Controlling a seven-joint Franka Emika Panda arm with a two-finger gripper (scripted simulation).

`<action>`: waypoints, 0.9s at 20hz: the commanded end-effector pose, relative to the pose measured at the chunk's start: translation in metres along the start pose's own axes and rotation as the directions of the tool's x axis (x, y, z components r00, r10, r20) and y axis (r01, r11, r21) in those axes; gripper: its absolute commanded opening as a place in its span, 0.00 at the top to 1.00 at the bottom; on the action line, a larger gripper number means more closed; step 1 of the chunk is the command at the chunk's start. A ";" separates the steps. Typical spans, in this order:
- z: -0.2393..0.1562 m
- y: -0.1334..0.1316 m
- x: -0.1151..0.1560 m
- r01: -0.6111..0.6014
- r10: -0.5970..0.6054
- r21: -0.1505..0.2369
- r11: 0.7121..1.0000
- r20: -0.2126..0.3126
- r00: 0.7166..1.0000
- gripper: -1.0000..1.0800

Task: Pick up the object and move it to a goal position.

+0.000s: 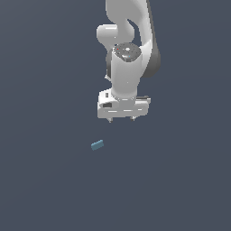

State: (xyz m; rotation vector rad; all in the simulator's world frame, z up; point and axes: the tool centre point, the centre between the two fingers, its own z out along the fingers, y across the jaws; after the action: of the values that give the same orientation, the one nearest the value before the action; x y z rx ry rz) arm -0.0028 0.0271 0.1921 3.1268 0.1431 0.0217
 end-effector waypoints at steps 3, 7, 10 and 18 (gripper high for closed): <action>0.003 0.003 0.001 -0.031 0.031 0.002 1.000 0.002 1.000 0.04; 0.008 0.009 0.004 -0.090 0.090 0.006 0.996 0.004 0.996 0.04; 0.013 0.015 0.006 -0.153 0.153 0.009 0.988 0.006 0.988 0.04; 0.034 0.038 0.016 -0.389 0.389 0.015 0.921 0.017 0.921 0.04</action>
State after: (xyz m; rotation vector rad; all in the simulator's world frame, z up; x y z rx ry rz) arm 0.0144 -0.0046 0.1633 3.1239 -0.4004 0.0049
